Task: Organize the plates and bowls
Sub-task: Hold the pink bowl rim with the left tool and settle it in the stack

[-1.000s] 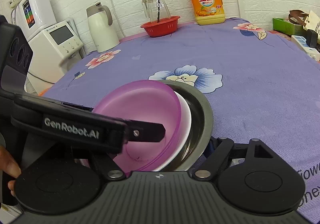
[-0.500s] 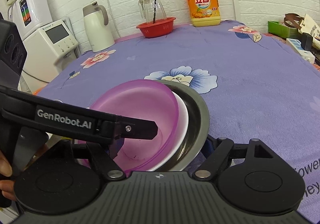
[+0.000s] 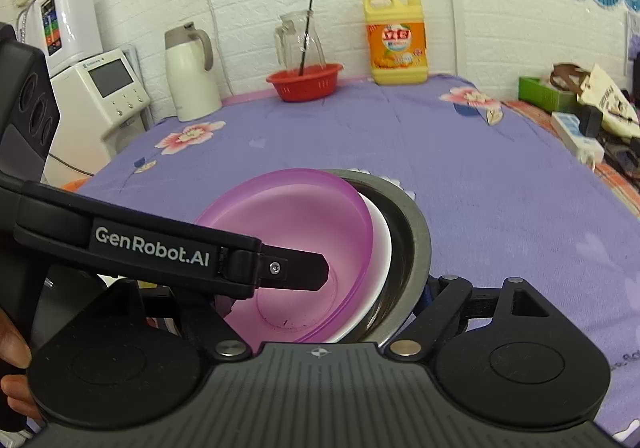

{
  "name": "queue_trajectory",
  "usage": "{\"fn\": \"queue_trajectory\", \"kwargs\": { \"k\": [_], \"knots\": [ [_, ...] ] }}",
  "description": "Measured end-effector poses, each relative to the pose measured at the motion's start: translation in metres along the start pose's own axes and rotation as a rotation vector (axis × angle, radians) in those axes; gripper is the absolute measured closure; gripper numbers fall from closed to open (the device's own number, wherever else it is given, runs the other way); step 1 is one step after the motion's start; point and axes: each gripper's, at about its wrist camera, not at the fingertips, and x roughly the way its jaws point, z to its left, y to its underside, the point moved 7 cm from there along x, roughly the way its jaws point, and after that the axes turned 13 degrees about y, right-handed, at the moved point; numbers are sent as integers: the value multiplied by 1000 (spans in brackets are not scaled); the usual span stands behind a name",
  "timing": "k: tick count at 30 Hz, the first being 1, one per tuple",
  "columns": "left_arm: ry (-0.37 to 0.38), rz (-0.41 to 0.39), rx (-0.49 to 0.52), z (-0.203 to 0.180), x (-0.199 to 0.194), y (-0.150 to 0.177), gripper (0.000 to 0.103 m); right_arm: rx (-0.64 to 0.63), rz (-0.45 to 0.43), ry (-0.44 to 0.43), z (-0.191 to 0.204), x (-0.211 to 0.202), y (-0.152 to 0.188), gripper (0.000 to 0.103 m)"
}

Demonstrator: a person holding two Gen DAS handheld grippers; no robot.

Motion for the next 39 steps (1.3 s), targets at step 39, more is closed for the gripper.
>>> {"fn": "queue_trajectory", "kwargs": {
  "k": [39],
  "knots": [
    [-282,-204,-140,119,-166,53,15,-179,108,-352,192,14,9,0]
  ]
}}
